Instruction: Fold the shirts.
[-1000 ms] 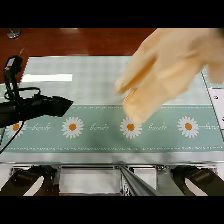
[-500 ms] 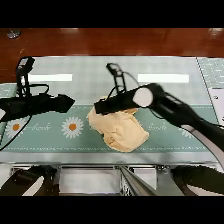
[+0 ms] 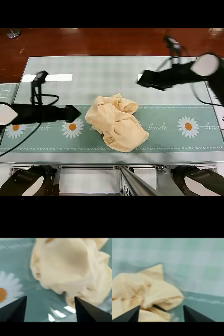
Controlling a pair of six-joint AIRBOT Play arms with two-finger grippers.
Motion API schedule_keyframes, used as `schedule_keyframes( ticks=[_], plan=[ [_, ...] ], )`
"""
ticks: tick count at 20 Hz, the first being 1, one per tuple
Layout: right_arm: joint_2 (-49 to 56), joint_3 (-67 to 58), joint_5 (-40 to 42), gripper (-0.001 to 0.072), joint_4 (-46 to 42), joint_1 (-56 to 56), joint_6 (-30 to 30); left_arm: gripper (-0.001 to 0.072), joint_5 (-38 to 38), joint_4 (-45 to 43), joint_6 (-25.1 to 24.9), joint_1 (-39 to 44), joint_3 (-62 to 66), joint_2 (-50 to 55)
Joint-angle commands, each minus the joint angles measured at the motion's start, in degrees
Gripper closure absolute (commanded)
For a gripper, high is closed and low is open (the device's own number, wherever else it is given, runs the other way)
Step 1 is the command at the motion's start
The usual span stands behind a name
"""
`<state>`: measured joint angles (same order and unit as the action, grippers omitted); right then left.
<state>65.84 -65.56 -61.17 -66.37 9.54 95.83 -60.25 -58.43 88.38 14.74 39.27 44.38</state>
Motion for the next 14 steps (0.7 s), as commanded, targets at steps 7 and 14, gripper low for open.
schedule_keyframes(
  ticks=[7,14],
  plan=[
    [-13.0,26.2,7.2,0.0097,-1.1,-8.0,3.4,0.0009,33.7,22.4,-11.5,17.4,-3.3,20.4],
    [-0.9,25.1,15.3,0.0097,10.9,-0.5,1.8,0.0676,7.5,20.9,-21.0,2.0,7.3,22.9]
  ],
)
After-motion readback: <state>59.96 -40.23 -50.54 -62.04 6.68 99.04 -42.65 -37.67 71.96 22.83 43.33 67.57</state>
